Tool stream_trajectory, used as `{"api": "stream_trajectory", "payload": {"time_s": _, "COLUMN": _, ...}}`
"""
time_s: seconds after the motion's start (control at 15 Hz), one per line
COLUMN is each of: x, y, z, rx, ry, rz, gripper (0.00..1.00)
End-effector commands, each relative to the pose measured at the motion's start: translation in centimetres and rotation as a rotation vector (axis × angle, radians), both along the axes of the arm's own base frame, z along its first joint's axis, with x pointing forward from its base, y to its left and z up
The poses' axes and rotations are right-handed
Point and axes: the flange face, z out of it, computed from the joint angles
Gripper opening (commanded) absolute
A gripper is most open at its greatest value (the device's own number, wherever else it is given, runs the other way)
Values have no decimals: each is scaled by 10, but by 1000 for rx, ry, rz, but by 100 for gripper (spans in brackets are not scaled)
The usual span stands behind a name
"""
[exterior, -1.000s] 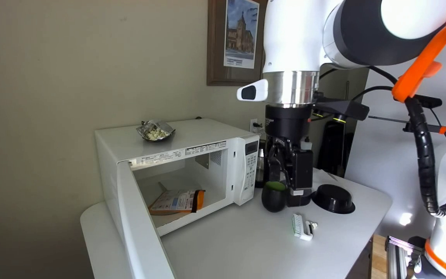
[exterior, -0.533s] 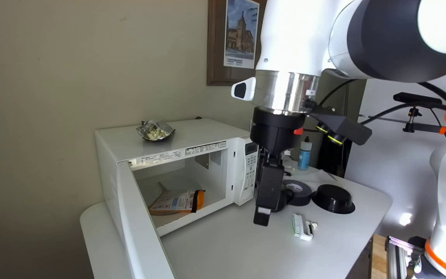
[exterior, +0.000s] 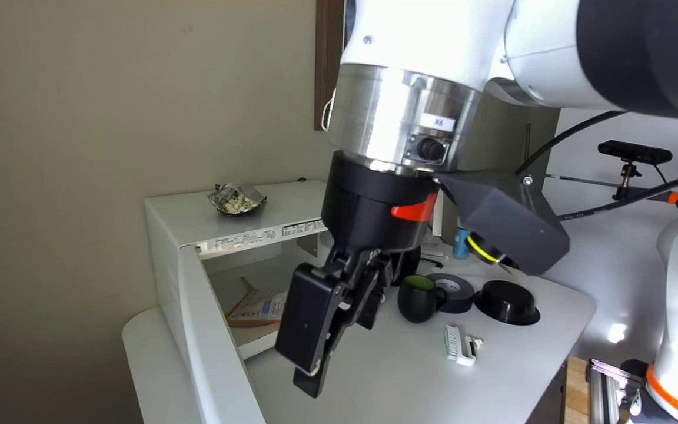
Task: Close the microwave door
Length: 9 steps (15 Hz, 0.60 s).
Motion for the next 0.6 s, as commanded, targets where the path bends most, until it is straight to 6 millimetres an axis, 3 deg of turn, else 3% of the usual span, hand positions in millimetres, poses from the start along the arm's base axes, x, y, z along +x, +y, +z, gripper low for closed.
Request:
{"api": "stream_trajectory", "payload": {"time_s": 0.0, "x": 1, "y": 4, "z": 3, "rx": 5, "ry": -1, "rz": -1, "gripper": 100}}
{"api": "stream_trajectory", "payload": {"time_s": 0.4, "x": 7, "y": 15, "z": -1, "rx": 49, "ry": -25, "rz": -61, "gripper": 100}}
{"api": "stream_trajectory", "payload": {"time_s": 0.53, "x": 6, "y": 23, "z": -12, "rx": 49, "ry": -10, "rz": -84, "gripper": 100}}
